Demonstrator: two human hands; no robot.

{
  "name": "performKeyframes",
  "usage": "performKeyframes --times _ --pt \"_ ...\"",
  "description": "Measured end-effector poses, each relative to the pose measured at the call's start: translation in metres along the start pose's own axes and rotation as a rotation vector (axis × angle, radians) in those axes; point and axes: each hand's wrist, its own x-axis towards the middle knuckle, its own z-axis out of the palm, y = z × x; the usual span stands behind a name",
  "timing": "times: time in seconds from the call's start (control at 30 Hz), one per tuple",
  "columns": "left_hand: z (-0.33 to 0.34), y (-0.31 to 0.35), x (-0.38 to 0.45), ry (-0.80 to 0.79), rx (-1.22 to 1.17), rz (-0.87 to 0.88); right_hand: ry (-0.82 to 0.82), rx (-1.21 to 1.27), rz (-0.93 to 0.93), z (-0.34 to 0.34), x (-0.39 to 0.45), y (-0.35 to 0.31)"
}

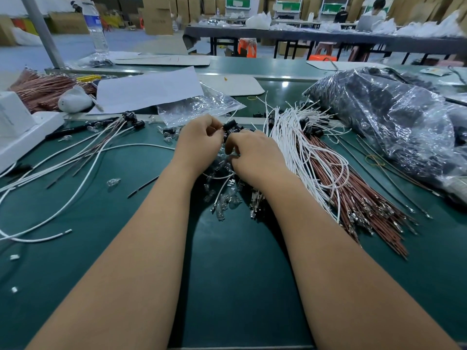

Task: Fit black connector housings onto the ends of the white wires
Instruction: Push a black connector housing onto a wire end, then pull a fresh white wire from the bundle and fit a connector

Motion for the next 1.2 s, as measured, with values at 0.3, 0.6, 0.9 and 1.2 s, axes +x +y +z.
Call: performKeyframes --times 0.3,0.6,0.9,1.2 --pt "-0.001 0.002 -0.001 -0.017 -0.079 -0.054 0.118 0.198 0.148 -0.007 0.001 0.0" --pt "-0.002 0.006 -0.005 -0.1 -0.201 -0.034 0.279 1.159 0.438 -0.02 0.002 0.012" --pt "-0.002 0.01 -0.006 -0.118 -0.259 -0.023 0.286 1.249 0.414 -0.017 0.003 0.015" --pt "-0.004 0.012 -0.007 -0.142 -0.279 -0.007 0.3 1.252 0.422 -0.016 0.002 0.014"
